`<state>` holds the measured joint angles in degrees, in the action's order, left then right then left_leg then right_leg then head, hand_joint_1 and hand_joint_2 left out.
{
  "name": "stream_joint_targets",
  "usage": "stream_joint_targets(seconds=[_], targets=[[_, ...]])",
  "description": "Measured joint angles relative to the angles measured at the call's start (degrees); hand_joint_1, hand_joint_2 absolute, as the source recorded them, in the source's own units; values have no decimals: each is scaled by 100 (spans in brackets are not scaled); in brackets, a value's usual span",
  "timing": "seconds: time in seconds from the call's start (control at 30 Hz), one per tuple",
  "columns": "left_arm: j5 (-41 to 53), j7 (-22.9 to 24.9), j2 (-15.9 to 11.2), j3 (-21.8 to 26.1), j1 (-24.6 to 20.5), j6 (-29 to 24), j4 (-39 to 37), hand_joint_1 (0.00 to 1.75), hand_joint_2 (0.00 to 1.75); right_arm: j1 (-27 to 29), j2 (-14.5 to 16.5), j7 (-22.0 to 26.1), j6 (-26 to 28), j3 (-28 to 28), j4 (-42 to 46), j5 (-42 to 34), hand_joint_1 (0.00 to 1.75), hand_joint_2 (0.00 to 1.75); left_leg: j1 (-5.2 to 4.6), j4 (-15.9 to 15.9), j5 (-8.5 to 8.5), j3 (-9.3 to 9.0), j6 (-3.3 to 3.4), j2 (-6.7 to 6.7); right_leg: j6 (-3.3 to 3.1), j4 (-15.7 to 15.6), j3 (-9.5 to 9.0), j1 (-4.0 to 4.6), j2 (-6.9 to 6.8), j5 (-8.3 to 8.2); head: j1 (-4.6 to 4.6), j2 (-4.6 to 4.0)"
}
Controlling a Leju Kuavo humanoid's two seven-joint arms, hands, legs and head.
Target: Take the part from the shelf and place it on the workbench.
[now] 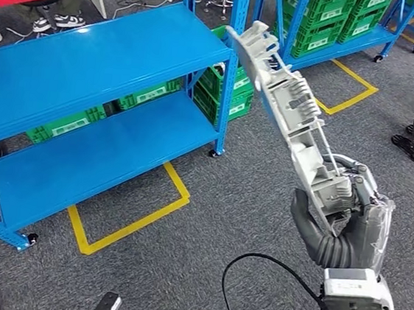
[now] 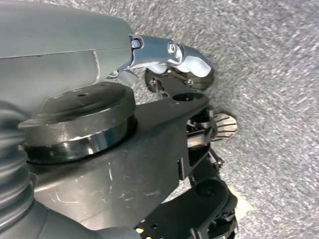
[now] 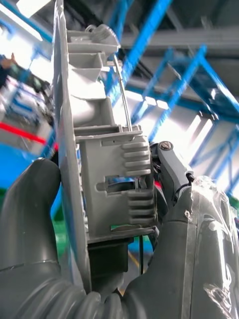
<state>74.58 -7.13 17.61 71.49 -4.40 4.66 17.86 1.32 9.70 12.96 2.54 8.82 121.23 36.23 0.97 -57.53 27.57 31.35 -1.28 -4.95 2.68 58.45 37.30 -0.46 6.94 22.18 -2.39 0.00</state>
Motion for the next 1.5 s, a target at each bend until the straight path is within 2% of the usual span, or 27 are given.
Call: stream_joint_targets(seconds=[0.03, 0.1, 0.2, 0.27, 0.3, 0.33, 0.4, 0.47, 0.53, 0.6, 0.67, 0.73, 0.77, 0.8, 0.87, 0.9, 0.97, 1.0, 1.07, 1.13, 1.2, 1.27, 1.3, 1.33, 1.4, 1.47, 1.5], targets=[[-10, 1, 4, 2, 2, 0, -1, 0, 175, 24, 0, -25, -18, -103, 1, -42, 175, 175, -1, 1, -4, 9, 41, 66, 38, -16, 21, -12, 49, -26, -1, 0], [-15, 2, 8, 7, 4, 2, -1, 0, 175, 80, 0, -47, -74, -343, 4, -174, 175, 175, 4, 12, -36, 11, 121, 202, 99, 96, 98, -1, -107, 55, 31, 0], [-14, 7, 8, 10, 18, 4, 0, 0, 175, 149, 2, -9, -137, -675, 8, -350, 175, 175, -17, 17, -50, 14, 183, 435, 161, 1093, 516, 19, -572, 609, 116, 0], [-16, 10, -1, 14, 36, 4, 0, 0, 175, 209, 2, 24, -169, -865, 11, -436, 175, 175, -37, 16, -45, 13, 192, 607, 174, 1656, 718, 6, -653, 822, 119, 0], [-19, 11, -3, 16, 38, 4, 0, 0, 175, 237, 3, 27, -192, -951, 13, -470, 175, 175, -42, 16, -41, 9, 193, 687, 171, 1610, 658, 2, -668, 774, 119, 0], [-22, 11, -4, 18, 36, 3, 0, 0, 175, 264, 7, 24, -218, -1028, 15, -497, 175, 175, -45, 16, -34, 1, 189, 761, 164, 1314, 469, -1, -708, 634, 119, 0], [-26, 17, -7, 20, 27, -1, 0, 0, 175, 302, 22, 27, -247, -1135, 17, -502, 175, 175, -65, 13, -8, -23, 155, 888, 139, 479, -34, 12, -930, 356, 118, 0], [2, 70, -15, 21, 19, -13, 0, 0, 175, 325, 45, 59, -234, -1198, 28, -379, 175, 175, -98, 10, 5, -40, 106, 982, 73, 57, -270, 38, -1075, 257, 111, 0], [77, 175, -22, 19, 10, -41, 0, 0, 175, 362, 67, 91, -199, -1242, 59, -198, 175, 175, -105, 25, -5, -50, 56, 1078, -9, 36, -238, 60, -984, 235, 108, 0], [146, 250, -27, 8, 2, -70, -1, 0, 175, 402, 85, 98, -171, -1284, 116, -118, 175, 175, -83, -49, 92, -23, 1, 1004, -79, 8, -218, 47, -856, 200, 107, 0], [169, 279, -32, -3, -1, -79, -2, 0, 175, 415, 114, 90, -167, -1322, 165, -156, 175, 175, -68, -551, 413, 199, -27, 728, -137, -17, -212, 21, -718, 168, 89, 0], [170, 302, -41, -4, 8, -79, -2, 0, 175, 423, 143, 81, -177, -1358, 185, -253, 175, 175, -72, -1344, 753, 580, -27, 547, -164, -18, -193, 20, -568, 152, 78, 0], [169, 310, -46, -4, 17, -79, -2, 0, 175, 436, 150, 80, -186, -1380, 189, -310, 175, 175, -74, -1595, 800, 715, -25, 520, -169, -18, -184, 22, -485, 144, 77, 0], [169, 312, -52, -3, 24, -79, -2, 0, 175, 455, 154, 81, -200, -1406, 197, -367, 175, 175, -74, -1631, 727, 749, -20, 504, -166, -17, -179, 21, -399, 135, 78, 0], [168, 313, -57, -3, 30, -78, -2, 0, 175, 499, 156, 96, -228, -1461, 219, -471, 175, 175, -63, -1070, 323, 495, -6, 409, -142, -11, -173, 9, -225, 116, 76, 0], [167, 313, -56, -3, 29, -77, -2, 0, 175, 516, 157, 108, -238, -1488, 235, -518, 175, 175, -44, -662, 141, 301, -1, 245, -119, 3, -160, 9, -147, 108, 77, 0], [162, 314, -51, -4, 25, -77, -2, 0, 175, 536, 159, 132, -260, -1532, 268, -600, 175, 175, -7, -130, -11, 58, 7, -32, -61, 34, -103, 6, -9, 86, 80, 0], [157, 315, -49, -3, 26, -77, -2, 0, 175, 548, 162, 142, -271, -1556, 286, -632, 175, 175, -4, -52, -4, 30, 22, -85, -23, 35, -71, 1, 57, 66, 79, 0], [141, 317, -44, -2, 25, -76, -2, 0, 175, 586, 168, 154, -290, -1611, 323, -675, 175, 175, -6, -34, -26, 31, 85, 55, 50, 17, -16, -19, 148, 27, 77, 0], [129, 317, -34, -2, 20, -74, -3, 0, 175, 616, 170, 159, -300, -1651, 351, -690, 175, 175, 3, -17, -54, 28, 159, 217, 101, 230, 115, -1, -93, 160, 122, 0], [125, 317, -30, -2, 27, -73, -4, 0, 175, 618, 172, 166, -308, -1662, 366, -698, 175, 175, -14, -13, -56, 29, 201, 388, 139, 933, 433, 10, -489, 539, 166, 0], [123, 317, -37, -1, 44, -72, -4, 0, 175, 623, 173, 170, -311, -1672, 368, -703, 175, 175, -33, -14, -47, 28, 210, 578, 168, 1649, 743, -13, -641, 829, 167, 0], [123, 317, -40, 0, 47, -72, -4, 0, 175, 630, 173, 171, -312, -1683, 368, -705, 175, 175, -37, -14, -41, 24, 207, 664, 176, 1735, 761, -23, -662, 825, 168, 0], [122, 317, -42, 0, 44, -72, -4, 0, 175, 635, 173, 170, -314, -1693, 368, -704, 175, 175, -37, -14, -31, 16, 197, 743, 182, 1564, 648, -31, -689, 715, 169, 0], [122, 317, -44, 0, 37, -72, -4, 0, 175, 639, 173, 171, -316, -1708, 375, -704, 175, 175, -48, -16, 3, -21, 154, 874, 189, 753, 172, -26, -891, 400, 170, 0], [122, 317, -51, 0, 31, -73, -4, 0, 175, 638, 174, 173, -318, -1717, 389, -706, 175, 175, -84, -17, 35, -58, 97, 968, 130, 171, -165, -8, -1073, 239, 154, 0], [121, 317, -54, 0, 29, -74, -4, 0, 175, 637, 177, 175, -319, -1725, 394, -710, 175, 175, -99, -11, 38, -70, 71, 1006, 83, 97, -198, 9, -1094, 241, 146, 0]])
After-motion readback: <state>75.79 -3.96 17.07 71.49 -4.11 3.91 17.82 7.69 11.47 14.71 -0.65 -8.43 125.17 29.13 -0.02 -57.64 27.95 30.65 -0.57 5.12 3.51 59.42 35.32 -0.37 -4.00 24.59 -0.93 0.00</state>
